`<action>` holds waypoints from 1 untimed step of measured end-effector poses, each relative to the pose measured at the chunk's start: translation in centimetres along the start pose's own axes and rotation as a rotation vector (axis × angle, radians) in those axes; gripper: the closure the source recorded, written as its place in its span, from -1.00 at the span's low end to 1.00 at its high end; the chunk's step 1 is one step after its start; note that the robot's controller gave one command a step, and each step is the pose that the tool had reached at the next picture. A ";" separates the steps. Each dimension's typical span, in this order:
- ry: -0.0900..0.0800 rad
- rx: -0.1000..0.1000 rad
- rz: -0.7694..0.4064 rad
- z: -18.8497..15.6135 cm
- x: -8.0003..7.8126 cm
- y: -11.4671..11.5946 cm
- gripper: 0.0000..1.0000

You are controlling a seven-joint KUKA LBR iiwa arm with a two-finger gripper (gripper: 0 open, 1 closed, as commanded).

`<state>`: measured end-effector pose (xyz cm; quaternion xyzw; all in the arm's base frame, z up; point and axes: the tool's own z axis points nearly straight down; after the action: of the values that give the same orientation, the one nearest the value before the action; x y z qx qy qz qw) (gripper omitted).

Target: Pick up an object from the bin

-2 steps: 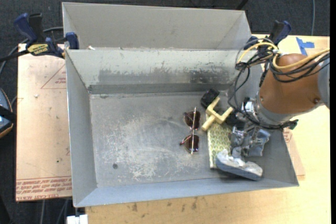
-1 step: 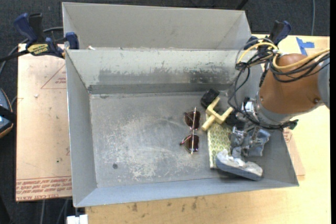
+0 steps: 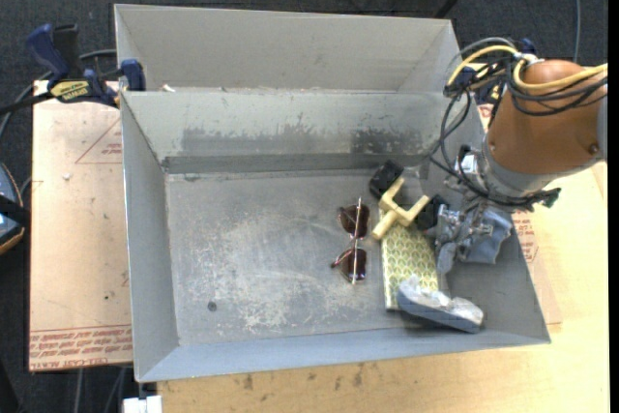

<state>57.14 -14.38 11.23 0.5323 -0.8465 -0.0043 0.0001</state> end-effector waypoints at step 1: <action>-0.002 0.017 0.003 -3.0 -0.6 -0.9 1.00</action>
Offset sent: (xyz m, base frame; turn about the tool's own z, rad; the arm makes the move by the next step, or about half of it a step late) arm 0.0069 0.0054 0.0725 0.0179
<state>58.25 -14.31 14.24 0.5311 -0.8473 0.0024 -0.0054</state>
